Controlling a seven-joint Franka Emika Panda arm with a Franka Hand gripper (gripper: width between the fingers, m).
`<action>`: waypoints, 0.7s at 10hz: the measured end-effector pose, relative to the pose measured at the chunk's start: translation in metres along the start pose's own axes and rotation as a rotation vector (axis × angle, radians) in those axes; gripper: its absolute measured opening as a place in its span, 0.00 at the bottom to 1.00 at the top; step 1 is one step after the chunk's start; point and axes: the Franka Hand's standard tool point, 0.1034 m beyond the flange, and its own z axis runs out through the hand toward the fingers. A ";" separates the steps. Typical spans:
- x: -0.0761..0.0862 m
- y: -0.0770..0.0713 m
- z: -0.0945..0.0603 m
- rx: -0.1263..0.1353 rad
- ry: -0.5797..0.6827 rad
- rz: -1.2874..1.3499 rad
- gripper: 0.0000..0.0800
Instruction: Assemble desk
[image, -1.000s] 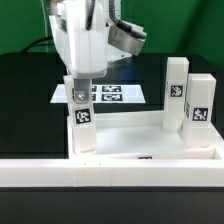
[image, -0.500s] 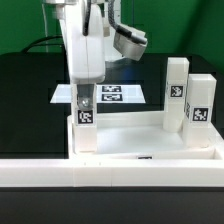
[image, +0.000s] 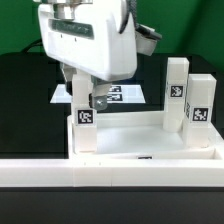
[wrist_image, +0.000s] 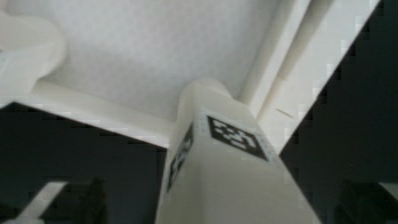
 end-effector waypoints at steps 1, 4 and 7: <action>0.000 0.000 0.000 -0.001 0.000 -0.055 0.81; 0.002 0.000 -0.002 -0.022 0.010 -0.370 0.81; 0.003 0.001 -0.002 -0.039 0.014 -0.718 0.81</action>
Offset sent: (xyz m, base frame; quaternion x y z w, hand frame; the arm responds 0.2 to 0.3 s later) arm 0.0015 -0.0006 0.0066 -0.0243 -0.0046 -0.1976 0.9800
